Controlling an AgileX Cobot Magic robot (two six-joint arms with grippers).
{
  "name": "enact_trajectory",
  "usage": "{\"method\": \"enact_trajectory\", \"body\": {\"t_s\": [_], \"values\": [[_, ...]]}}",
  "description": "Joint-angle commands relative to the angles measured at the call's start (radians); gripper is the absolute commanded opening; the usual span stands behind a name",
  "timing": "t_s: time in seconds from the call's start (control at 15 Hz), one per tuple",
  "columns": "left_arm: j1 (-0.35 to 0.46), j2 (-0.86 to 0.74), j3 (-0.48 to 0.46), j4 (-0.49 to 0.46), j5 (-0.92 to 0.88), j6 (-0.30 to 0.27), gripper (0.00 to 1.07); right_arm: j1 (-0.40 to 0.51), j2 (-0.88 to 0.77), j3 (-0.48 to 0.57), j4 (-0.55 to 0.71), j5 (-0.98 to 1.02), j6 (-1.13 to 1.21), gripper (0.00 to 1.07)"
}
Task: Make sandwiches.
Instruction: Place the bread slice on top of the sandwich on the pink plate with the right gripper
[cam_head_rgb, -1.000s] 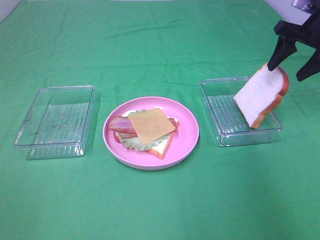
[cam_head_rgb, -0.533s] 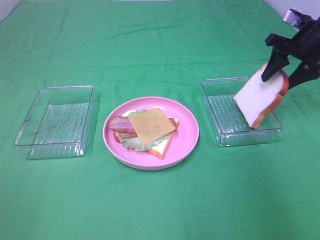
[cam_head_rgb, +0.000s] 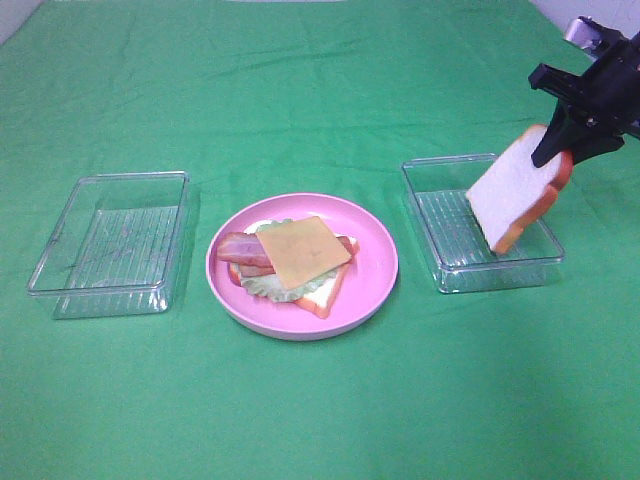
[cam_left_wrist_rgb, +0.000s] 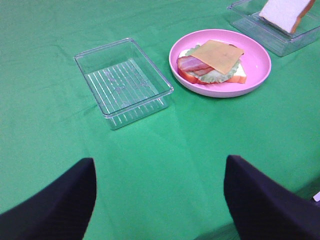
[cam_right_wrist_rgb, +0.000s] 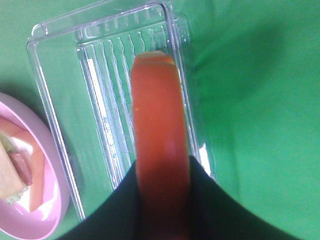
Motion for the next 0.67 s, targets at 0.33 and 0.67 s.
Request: {"method": "enact_trajectory", "body": {"t_s": [0.33,0.67], "values": [[-0.004,-0.024,0.007,-0.005,-0.006,0.0,0.69,-0.002,-0.203,0.045,0.127,0.045,-0.018,0.0],[-0.004,-0.024,0.007,-0.005,-0.006,0.0,0.69,0.097,-0.38,0.421,0.515,-0.199,-0.189,0.0]]}}
